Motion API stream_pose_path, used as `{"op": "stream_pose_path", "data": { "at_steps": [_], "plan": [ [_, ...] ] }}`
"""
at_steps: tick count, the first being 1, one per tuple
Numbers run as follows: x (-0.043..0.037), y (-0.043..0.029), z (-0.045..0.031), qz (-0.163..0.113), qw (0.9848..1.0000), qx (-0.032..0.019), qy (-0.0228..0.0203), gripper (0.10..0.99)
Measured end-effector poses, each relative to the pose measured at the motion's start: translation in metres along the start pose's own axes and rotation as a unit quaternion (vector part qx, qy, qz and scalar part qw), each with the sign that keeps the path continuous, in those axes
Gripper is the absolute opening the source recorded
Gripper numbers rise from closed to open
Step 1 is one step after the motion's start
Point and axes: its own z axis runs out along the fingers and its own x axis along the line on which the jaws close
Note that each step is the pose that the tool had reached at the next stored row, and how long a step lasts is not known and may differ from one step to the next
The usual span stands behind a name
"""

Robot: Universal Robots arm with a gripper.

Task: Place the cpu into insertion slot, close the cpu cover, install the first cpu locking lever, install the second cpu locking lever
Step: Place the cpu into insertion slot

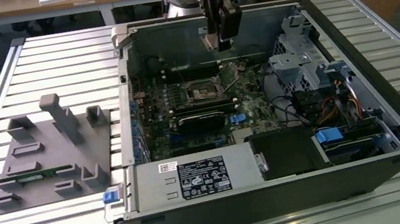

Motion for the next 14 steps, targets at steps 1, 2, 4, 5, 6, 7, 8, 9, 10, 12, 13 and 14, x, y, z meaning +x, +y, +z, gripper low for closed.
{"op": "stream_pose_path", "data": {
  "at_steps": [1,2,4,5,6,7,8,9,10,12,13,14],
  "plan": [
    [0.0000,0.0000,0.0002,0.000,1.0000,0.0000,0.0000,0.537],
    [0.0000,0.0000,0.0004,0.000,1.0000,0.0000,0.0000,0.537],
    [0.0000,-0.0001,0.0007,0.000,1.0000,0.0000,-0.0001,0.537],
    [0.0000,-0.0001,0.0009,0.000,1.0000,0.0000,0.0000,0.537],
    [0.0000,-0.0001,0.0011,0.000,1.0000,0.0000,0.0000,0.537],
    [0.0000,-0.0001,0.0014,0.000,1.0000,0.0000,0.0000,0.537],
    [0.0000,-0.0001,0.0016,0.000,1.0000,0.0000,0.0000,0.537],
    [0.0000,-0.0002,0.0018,0.000,1.0000,0.0000,0.0000,0.537],
    [0.0000,-0.0002,0.0020,0.000,1.0000,0.0000,0.0000,0.537],
    [0.0000,-0.0002,0.0024,0.000,1.0000,0.0000,0.0000,0.537],
    [0.0000,-0.0002,0.0026,0.000,1.0000,0.0000,0.0000,0.537],
    [0.0000,-0.0002,0.0028,0.000,1.0000,0.0000,0.0000,0.537]
  ]
}}
